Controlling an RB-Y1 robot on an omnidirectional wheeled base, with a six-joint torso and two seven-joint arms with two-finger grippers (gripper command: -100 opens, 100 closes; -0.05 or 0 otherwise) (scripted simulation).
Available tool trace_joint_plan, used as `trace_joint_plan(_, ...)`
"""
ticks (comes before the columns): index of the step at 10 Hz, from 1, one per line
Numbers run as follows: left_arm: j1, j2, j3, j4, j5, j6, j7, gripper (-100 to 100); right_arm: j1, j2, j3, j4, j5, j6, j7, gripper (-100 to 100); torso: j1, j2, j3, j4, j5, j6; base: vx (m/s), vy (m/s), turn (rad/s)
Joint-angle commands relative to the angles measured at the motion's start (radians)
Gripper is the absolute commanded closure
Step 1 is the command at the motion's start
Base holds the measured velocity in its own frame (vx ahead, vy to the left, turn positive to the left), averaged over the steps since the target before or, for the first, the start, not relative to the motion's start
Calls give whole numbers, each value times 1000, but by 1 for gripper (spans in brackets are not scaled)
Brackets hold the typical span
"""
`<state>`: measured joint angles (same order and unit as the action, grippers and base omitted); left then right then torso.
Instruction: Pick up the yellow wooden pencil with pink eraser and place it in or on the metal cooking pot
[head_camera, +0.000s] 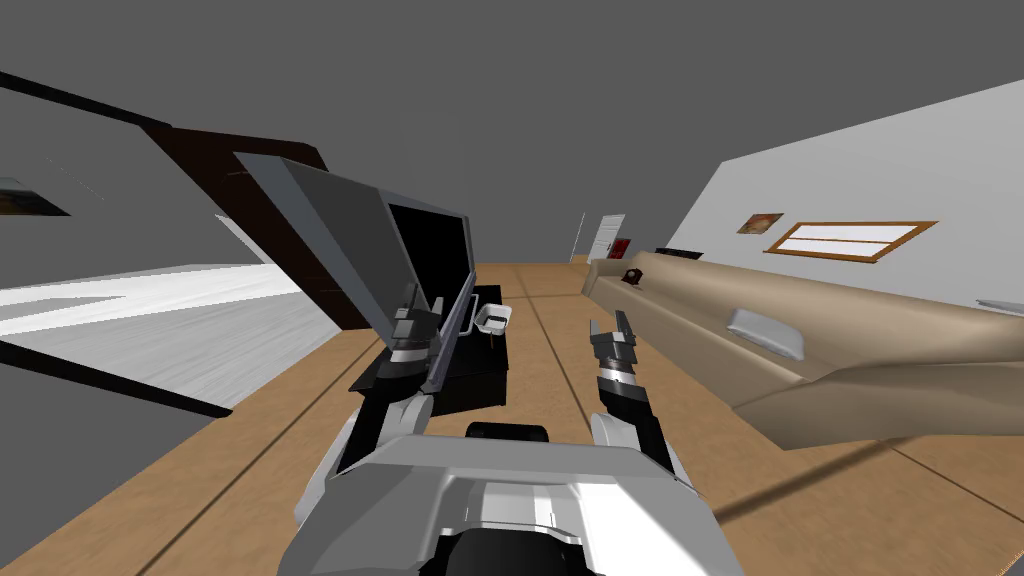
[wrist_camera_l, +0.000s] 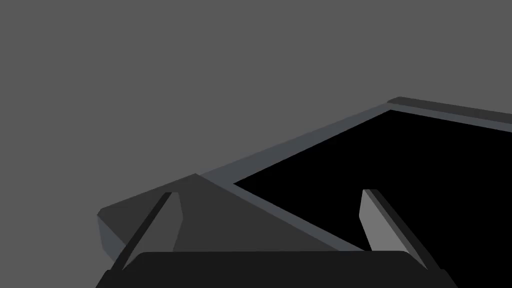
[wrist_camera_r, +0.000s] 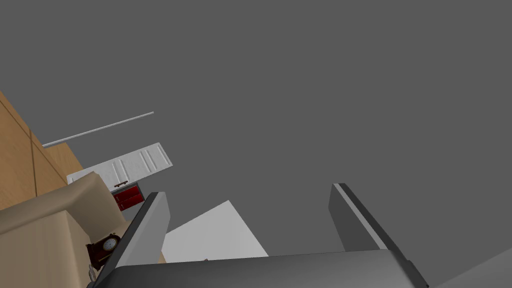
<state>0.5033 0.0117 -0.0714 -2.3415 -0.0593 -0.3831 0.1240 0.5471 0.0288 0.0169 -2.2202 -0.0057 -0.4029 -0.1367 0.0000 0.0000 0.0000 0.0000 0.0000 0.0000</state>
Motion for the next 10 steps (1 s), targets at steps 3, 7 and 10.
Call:
trace_joint_plan(3,-27,80,0,78,-31,18,-33,-100,0,0,0,0,0,0,0,0,0,-1,0,0,0,0,7,-13,-65)
trace_joint_plan(7,-65,122,-1,186,-75,43,-80,-100,0,0,0,0,0,0,0,0,-1,-1,-1,0,0,0,13,-23,-79)
trace_joint_plan(10,-100,149,-1,277,-117,66,-124,-100,0,0,0,0,0,0,0,0,-1,-1,-1,0,0,0,13,-23,-92)
